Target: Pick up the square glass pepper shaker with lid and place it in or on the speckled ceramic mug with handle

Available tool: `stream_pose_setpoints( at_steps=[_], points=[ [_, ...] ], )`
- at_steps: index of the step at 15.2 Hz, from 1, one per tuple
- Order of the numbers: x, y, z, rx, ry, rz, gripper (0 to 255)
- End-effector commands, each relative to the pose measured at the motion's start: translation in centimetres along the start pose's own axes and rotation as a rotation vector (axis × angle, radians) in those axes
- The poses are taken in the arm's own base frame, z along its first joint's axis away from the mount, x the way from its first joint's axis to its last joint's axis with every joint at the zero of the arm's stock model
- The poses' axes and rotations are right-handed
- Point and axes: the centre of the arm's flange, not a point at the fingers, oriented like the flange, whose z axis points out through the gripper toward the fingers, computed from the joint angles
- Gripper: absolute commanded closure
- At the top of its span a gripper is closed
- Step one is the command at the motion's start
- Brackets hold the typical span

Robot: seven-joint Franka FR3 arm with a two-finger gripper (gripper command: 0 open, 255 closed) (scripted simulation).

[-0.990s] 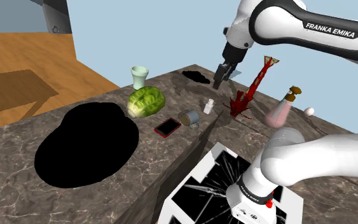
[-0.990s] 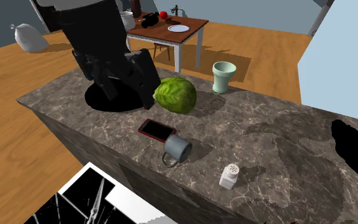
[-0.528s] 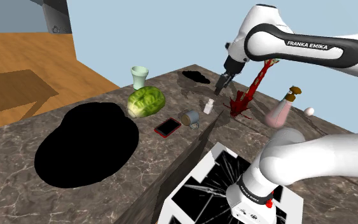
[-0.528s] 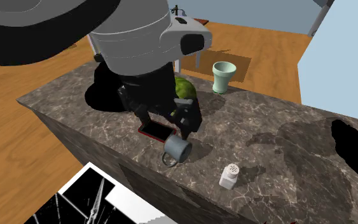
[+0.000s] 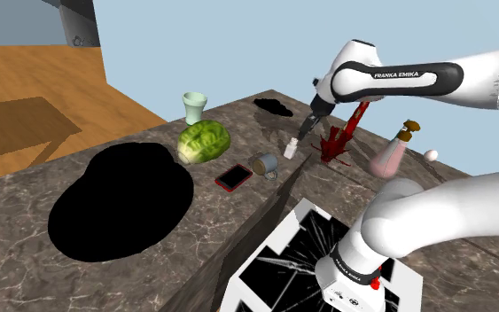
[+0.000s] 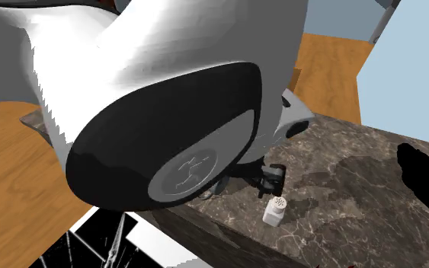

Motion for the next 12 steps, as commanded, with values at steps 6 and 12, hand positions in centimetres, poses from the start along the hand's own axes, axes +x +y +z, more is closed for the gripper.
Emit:
stream_pose_setpoints(
  at_steps=[6,12],
  points=[
    [-0.5,7.3,7.0,0.043,0.052,-0.016,0],
    [-0.4,10.2,11.2,0.063,0.075,-0.023,0]
  ],
)
